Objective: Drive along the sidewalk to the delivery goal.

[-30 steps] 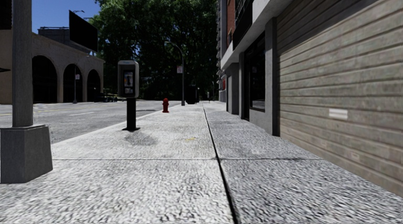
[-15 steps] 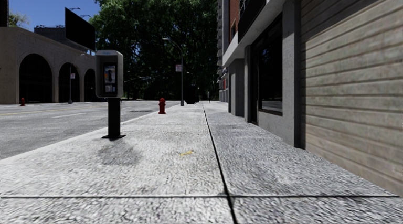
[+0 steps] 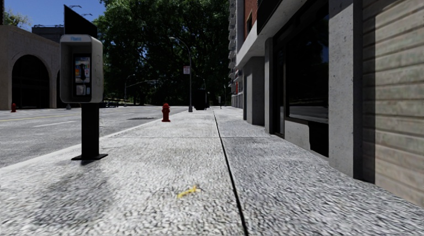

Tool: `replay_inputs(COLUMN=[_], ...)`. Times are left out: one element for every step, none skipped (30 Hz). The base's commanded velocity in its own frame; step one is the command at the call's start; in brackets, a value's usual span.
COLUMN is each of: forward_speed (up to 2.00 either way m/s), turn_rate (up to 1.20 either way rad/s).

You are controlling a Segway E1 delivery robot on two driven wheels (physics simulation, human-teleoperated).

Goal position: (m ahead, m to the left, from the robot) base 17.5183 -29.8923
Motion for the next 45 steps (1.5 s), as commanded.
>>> replay_inputs(forward_speed=[2.00,2.00,2.00,2.00,2.00,2.00,2.00,2.00,2.00,2.00,2.00,2.00,2.00,2.00,2.00,2.00,2.00,2.00,2.00,2.00,2.00,2.00,2.00,2.00,2.00,2.00,2.00,2.00,2.00,2.00,2.00,2.00,2.00,2.00,2.00,2.00,2.00,2.00,2.00,2.00,2.00,2.00,2.00,2.00,2.00], turn_rate=[0.00,0.00,0.00,0.00,0.00,0.00,0.00,0.00,0.00,0.00,0.00,0.00,0.00,0.00,0.00,0.00,0.00,0.00,0.00,0.00,0.00,0.00,0.00,0.00,0.00,0.00,0.00,0.00,0.00,0.00,0.00,0.00,0.00,0.00,0.00,0.00,0.00,0.00,0.00,0.00,0.00,0.00,0.00,0.00,0.00])
